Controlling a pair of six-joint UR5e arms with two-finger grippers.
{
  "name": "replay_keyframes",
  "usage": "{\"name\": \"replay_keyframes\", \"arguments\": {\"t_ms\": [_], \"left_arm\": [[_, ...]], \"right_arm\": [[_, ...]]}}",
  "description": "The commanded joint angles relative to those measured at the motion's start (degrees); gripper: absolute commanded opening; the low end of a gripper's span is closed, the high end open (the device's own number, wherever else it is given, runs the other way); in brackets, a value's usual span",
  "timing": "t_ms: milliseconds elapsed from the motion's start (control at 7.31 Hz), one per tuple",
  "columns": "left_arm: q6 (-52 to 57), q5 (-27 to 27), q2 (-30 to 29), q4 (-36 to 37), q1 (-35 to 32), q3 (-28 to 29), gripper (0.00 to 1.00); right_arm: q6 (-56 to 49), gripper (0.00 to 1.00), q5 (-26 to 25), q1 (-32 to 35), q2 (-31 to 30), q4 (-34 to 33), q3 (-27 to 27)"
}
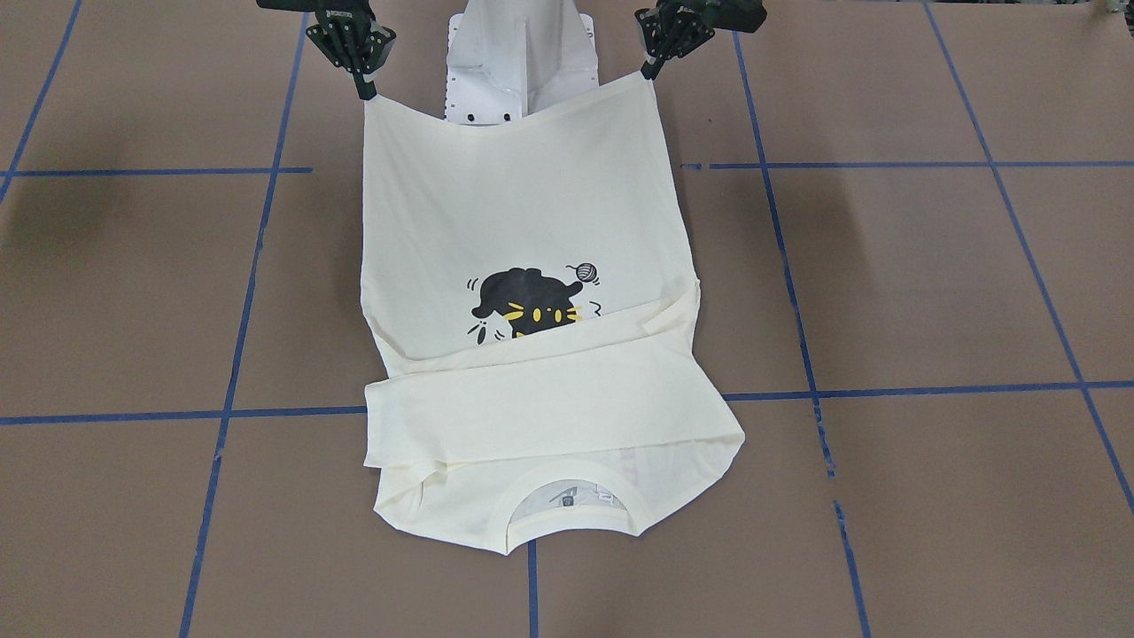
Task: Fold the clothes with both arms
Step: 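Lift the hem with both grippers and fold it toward the collar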
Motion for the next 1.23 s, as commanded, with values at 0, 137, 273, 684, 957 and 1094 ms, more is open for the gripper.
{"name": "replay_keyframes", "arguments": {"t_ms": [0,137,273,684,957,1094], "left_arm": [[-0.33,-6.18,-0.88,14.77,0.05,-14.14,0.0],[0.1,-8.91,-2.28,15.61,-1.26,-14.27,0.0],[2.63,-9.46,-2.55,16.05,-4.5,-14.01,0.0],[22.64,-11.29,-12.0,19.73,-21.07,-4.75,0.0],[30.41,-13.68,-18.52,20.27,-29.46,6.32,0.0],[32.0,-13.42,-19.68,20.01,-31.32,10.38,0.0]], "right_arm": [[-0.03,0.0,2.04,-0.98,1.21,-9.27,11.02],[-0.47,0.0,6.06,3.2,4.35,-12.54,10.97],[-4.56,0.0,11.41,8.38,8.04,-15.09,10.1],[-16.35,0.0,17.15,22.7,21.48,-16.44,-0.76],[-23.9,0.0,21.39,32.64,25.28,-12.43,-13.31],[-26.38,0.0,21.48,35.73,25.39,-6.57,-20.68]]}}
